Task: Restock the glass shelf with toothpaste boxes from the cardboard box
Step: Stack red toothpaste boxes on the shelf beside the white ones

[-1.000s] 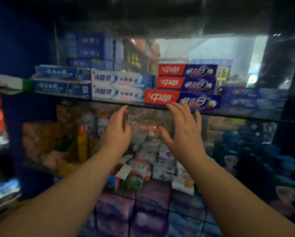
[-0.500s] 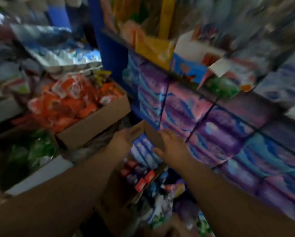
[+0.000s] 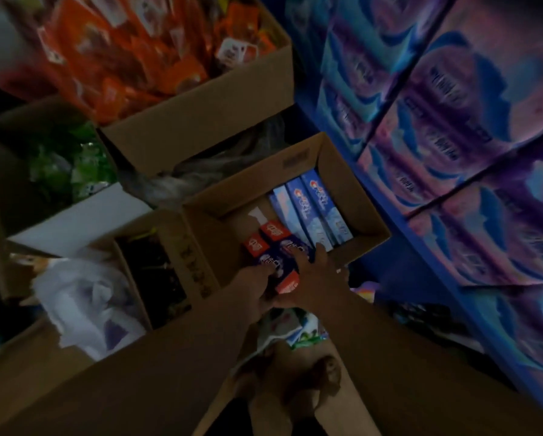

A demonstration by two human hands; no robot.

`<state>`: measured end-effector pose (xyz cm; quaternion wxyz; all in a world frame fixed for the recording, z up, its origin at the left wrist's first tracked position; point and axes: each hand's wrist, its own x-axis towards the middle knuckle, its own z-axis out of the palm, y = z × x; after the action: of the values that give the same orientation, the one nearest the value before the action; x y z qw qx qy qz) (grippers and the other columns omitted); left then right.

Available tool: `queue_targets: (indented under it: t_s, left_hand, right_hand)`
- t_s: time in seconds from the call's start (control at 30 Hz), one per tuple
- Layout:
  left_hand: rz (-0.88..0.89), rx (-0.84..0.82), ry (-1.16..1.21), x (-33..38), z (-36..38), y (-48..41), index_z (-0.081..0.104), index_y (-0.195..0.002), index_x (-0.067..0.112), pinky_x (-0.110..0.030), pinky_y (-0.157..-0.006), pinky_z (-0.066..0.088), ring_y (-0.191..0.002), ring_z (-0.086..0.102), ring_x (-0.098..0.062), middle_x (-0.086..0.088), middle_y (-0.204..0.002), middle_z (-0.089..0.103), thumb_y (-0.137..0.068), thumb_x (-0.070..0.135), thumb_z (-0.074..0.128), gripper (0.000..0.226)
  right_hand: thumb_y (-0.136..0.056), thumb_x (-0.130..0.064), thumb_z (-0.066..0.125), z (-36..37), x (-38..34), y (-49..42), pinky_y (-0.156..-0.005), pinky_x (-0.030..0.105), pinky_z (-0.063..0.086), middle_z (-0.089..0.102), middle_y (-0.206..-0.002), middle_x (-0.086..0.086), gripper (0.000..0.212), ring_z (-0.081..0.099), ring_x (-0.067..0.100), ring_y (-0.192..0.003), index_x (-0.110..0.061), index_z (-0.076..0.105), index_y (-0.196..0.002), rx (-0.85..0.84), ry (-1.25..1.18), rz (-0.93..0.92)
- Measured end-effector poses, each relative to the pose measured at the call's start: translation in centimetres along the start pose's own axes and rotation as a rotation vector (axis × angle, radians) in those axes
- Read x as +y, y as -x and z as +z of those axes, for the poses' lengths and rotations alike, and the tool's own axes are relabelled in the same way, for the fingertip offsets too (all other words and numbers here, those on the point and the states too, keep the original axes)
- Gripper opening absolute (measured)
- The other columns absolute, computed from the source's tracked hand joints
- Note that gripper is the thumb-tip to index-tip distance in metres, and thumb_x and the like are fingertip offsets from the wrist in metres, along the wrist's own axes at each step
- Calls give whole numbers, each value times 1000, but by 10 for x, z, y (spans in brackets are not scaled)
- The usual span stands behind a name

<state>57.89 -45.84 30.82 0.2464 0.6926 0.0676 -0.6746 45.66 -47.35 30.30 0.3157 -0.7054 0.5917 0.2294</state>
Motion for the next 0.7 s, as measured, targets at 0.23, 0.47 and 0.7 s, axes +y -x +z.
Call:
queue_targets:
  t_s: [0.23, 0.47, 0.7]
  left_hand:
    - [63, 41, 152, 0, -13, -12, 59, -105, 4, -30, -65, 44, -56, 42, -15, -7, -77, 57, -101, 22, 43, 25]
    - [100, -61, 149, 31, -3, 16, 62, -117, 9, -31, -80, 49, -67, 59, -15, -5, -75, 66, -100, 34, 44, 35]
    - [277, -91, 120, 79, 9, 87, 56, -122, 14, -42, -97, 45, -95, 57, -23, -9, -123, 59, -91, 58, 46, 55]
  right_hand:
    - [-65, -74, 60, 5, -13, -12, -109, 65, 13, 13, -151, 12, 94, 24, 42, -136, -42, 19, -144, 138, -103, 145]
    - [-66, -65, 65, -57, -14, 9, -98, 50, 42, 22, -141, 11, 80, 37, 39, -122, -33, 38, -134, 85, -614, 268]
    - [-76, -42, 70, -156, -8, 83, -97, 45, 49, 64, -100, 9, 25, 59, 16, -92, -23, 65, -91, 203, -1139, 109]
